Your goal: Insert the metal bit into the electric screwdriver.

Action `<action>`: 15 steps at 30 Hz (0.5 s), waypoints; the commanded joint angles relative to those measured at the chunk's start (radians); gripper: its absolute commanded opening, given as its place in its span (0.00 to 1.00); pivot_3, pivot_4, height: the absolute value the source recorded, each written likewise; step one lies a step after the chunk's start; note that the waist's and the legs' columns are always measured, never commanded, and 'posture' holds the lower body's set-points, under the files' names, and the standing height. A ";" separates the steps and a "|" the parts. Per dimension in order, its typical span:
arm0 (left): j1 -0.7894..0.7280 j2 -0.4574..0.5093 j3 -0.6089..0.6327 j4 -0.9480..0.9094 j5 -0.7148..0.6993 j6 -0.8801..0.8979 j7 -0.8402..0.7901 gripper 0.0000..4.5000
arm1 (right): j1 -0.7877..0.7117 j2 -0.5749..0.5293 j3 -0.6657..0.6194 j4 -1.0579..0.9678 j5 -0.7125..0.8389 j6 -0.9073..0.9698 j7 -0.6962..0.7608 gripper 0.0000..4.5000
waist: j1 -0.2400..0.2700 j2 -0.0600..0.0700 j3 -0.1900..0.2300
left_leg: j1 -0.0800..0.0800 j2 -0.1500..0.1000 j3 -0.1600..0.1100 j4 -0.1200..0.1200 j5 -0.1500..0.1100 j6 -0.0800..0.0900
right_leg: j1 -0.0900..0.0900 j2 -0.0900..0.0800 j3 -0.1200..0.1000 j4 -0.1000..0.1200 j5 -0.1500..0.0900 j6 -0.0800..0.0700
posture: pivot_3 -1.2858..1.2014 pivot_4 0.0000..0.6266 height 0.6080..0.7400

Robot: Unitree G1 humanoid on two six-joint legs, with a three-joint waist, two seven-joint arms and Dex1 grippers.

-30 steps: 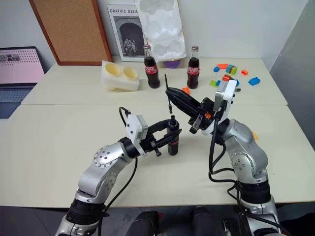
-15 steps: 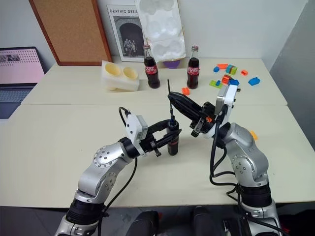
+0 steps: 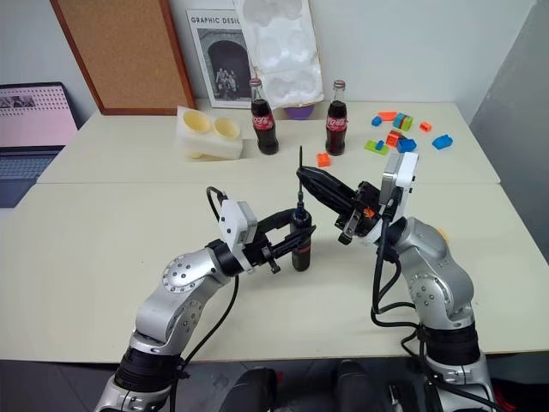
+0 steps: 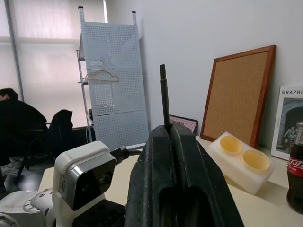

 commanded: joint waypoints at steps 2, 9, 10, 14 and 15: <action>0.000 0.006 0.002 -0.028 -0.002 -0.010 -0.006 0.37 | -0.030 -0.019 0.008 -0.019 -0.008 0.024 -0.009 0.00 | 0.000 0.000 0.000 | 0.000 0.000 0.000 0.000 0.000 0.000 | 0.000 0.000 0.000 0.000 0.000 0.000 | 0.52 0.24 1.00; 0.003 0.007 -0.001 -0.029 0.002 -0.015 -0.007 0.37 | -0.065 -0.089 0.052 0.004 -0.058 0.116 -0.027 0.00 | 0.000 0.000 0.000 | 0.001 0.000 0.000 0.000 0.000 0.000 | 0.000 0.000 0.000 0.000 0.000 0.000 | 0.52 0.24 1.00; 0.003 0.007 -0.001 -0.029 0.002 -0.015 -0.007 0.37 | -0.073 -0.097 0.054 0.010 -0.060 0.127 -0.029 0.00 | 0.000 0.000 0.000 | 0.001 0.000 0.001 0.000 0.000 0.000 | 0.001 0.000 0.001 0.000 0.000 0.000 | 0.52 0.24 1.00; 0.002 0.006 -0.001 -0.029 0.001 -0.015 -0.007 0.37 | -0.106 -0.100 0.057 0.040 -0.088 0.136 -0.055 0.00 | -0.001 0.000 0.000 | 0.001 0.000 0.001 0.000 0.000 0.000 | 0.001 0.000 0.001 0.000 0.000 0.000 | 0.52 0.24 1.00; 0.001 0.006 0.000 -0.029 0.000 -0.015 -0.007 0.37 | -0.111 -0.105 0.055 0.049 -0.077 0.144 -0.038 0.00 | -0.001 0.000 0.000 | 0.002 0.000 0.001 0.000 0.000 0.000 | 0.001 0.000 0.001 0.000 0.000 0.000 | 0.52 0.24 1.00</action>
